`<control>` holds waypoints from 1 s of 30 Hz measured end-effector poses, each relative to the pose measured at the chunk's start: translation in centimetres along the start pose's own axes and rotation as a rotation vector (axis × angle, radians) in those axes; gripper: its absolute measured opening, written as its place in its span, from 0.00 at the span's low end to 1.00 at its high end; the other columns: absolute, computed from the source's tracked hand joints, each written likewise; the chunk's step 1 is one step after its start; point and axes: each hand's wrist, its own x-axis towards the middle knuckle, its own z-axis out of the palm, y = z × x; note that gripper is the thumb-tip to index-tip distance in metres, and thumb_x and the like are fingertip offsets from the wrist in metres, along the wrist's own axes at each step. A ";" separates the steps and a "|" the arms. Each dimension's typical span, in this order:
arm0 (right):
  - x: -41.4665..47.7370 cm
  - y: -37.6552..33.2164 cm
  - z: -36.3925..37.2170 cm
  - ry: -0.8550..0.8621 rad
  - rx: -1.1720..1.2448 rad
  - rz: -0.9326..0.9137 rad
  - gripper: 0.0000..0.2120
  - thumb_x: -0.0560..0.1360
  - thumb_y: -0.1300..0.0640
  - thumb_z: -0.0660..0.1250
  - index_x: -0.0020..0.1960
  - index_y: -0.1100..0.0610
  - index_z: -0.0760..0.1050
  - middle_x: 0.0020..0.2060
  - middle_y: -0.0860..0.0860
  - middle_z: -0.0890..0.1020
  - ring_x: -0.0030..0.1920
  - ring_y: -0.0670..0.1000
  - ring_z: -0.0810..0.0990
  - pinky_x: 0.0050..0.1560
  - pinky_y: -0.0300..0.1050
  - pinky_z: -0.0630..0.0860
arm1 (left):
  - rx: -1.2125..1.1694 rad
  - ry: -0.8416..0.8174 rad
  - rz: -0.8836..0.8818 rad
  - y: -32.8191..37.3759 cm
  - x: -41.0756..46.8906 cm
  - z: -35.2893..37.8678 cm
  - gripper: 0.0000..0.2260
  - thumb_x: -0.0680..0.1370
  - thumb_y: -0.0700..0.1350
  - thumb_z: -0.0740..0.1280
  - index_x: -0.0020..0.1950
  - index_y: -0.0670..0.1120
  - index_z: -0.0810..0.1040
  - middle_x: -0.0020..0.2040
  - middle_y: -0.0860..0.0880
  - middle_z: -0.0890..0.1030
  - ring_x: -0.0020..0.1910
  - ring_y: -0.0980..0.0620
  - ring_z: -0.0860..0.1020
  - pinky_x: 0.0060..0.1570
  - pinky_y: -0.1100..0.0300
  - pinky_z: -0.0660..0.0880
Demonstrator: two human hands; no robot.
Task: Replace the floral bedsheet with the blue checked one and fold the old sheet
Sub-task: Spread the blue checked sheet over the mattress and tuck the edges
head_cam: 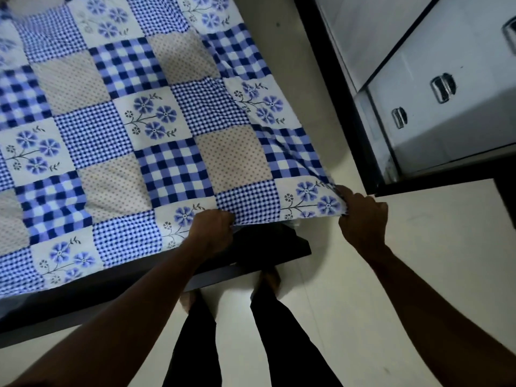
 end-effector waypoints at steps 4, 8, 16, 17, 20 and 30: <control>-1.3 -2.1 2.6 -0.441 -0.031 0.103 0.23 0.73 0.59 0.66 0.68 0.50 0.76 0.44 0.54 0.81 0.43 0.58 0.80 0.45 0.48 0.64 | 0.007 -0.033 -0.019 -0.5 0.2 1.3 0.09 0.77 0.50 0.64 0.54 0.49 0.78 0.53 0.46 0.83 0.54 0.44 0.81 0.46 0.54 0.74; 0.7 -3.8 3.8 -0.715 0.014 0.308 0.12 0.77 0.53 0.67 0.60 0.52 0.76 0.57 0.53 0.81 0.57 0.57 0.80 0.58 0.49 0.68 | 0.037 -0.088 0.035 -0.9 0.6 1.4 0.10 0.77 0.50 0.65 0.55 0.49 0.78 0.54 0.46 0.82 0.55 0.43 0.80 0.50 0.51 0.78; 7.1 -3.2 2.3 -0.602 0.267 0.454 0.25 0.72 0.60 0.69 0.67 0.45 0.74 0.59 0.51 0.79 0.61 0.57 0.78 0.60 0.52 0.71 | 0.131 -0.344 0.110 -0.9 3.0 -0.4 0.16 0.75 0.56 0.64 0.57 0.49 0.80 0.54 0.48 0.82 0.54 0.45 0.81 0.47 0.52 0.76; 8.3 -3.6 2.1 -0.559 0.453 0.483 0.23 0.72 0.62 0.68 0.65 0.46 0.76 0.56 0.50 0.80 0.58 0.57 0.80 0.58 0.50 0.74 | 0.051 -0.347 0.133 -0.8 3.5 -0.9 0.14 0.75 0.56 0.64 0.53 0.49 0.80 0.51 0.48 0.81 0.51 0.45 0.81 0.48 0.51 0.77; 12.6 -5.6 2.2 -0.471 0.870 0.557 0.17 0.75 0.64 0.65 0.60 0.50 0.80 0.52 0.51 0.83 0.52 0.56 0.82 0.52 0.48 0.79 | -0.409 -0.246 0.108 -1.0 5.5 -3.0 0.12 0.73 0.58 0.61 0.37 0.51 0.73 0.36 0.51 0.77 0.36 0.50 0.75 0.42 0.52 0.77; 28.4 -14.2 5.6 -0.570 1.255 0.626 0.23 0.81 0.43 0.61 0.72 0.51 0.71 0.64 0.50 0.77 0.61 0.53 0.77 0.65 0.56 0.76 | -0.656 0.349 -0.178 -0.7 15.4 -10.1 0.09 0.77 0.56 0.68 0.51 0.51 0.78 0.39 0.54 0.80 0.39 0.54 0.78 0.39 0.58 0.74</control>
